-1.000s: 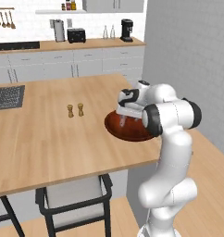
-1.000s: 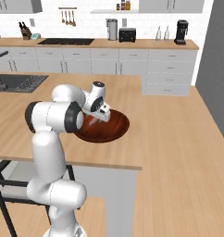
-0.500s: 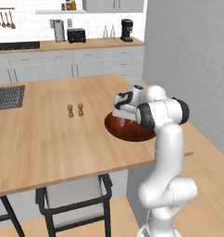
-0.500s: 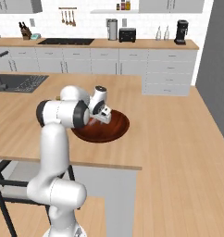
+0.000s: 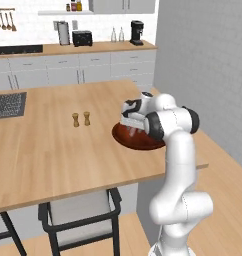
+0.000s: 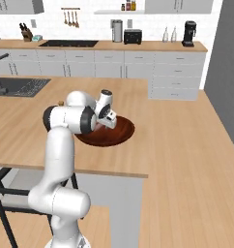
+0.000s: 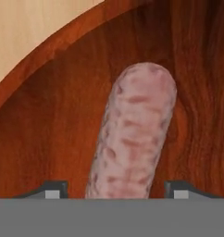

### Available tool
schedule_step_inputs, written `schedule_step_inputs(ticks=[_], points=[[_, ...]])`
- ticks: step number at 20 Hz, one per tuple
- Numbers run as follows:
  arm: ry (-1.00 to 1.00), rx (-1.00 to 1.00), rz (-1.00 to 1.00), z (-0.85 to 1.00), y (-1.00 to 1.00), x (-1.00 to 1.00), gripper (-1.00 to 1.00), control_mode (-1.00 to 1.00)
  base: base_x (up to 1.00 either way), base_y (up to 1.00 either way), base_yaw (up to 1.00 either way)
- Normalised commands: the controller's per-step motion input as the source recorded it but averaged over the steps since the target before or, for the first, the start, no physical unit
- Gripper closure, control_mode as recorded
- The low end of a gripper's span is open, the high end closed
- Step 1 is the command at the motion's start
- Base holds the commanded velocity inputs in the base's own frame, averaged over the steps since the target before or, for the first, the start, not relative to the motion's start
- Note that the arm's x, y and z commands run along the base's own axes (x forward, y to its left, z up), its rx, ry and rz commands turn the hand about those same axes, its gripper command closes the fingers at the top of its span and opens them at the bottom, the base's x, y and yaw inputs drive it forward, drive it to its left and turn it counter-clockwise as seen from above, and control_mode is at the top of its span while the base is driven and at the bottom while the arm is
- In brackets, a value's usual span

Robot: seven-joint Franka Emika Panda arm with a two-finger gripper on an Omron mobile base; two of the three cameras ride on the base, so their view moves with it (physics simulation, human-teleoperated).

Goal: Place one bun and one sausage from the bowl on each plate.

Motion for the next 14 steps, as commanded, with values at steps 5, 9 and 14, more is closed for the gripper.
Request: schedule_step_inputs(ticks=[5, 9, 14], points=[[0.16, -0.01, -0.09, -0.45, 0.46, -0.03, 1.0, -1.0, 0.0, 0.0, 0.0], [0.13, -0.01, -0.12, 0.06, 0.23, -0.34, 1.0, -1.0, 0.0, 0.0, 0.0], [0.05, -0.08, -0.07, 0.87, 0.0, -0.91, 1.0, -1.0, 0.0, 0.0, 0.0]])
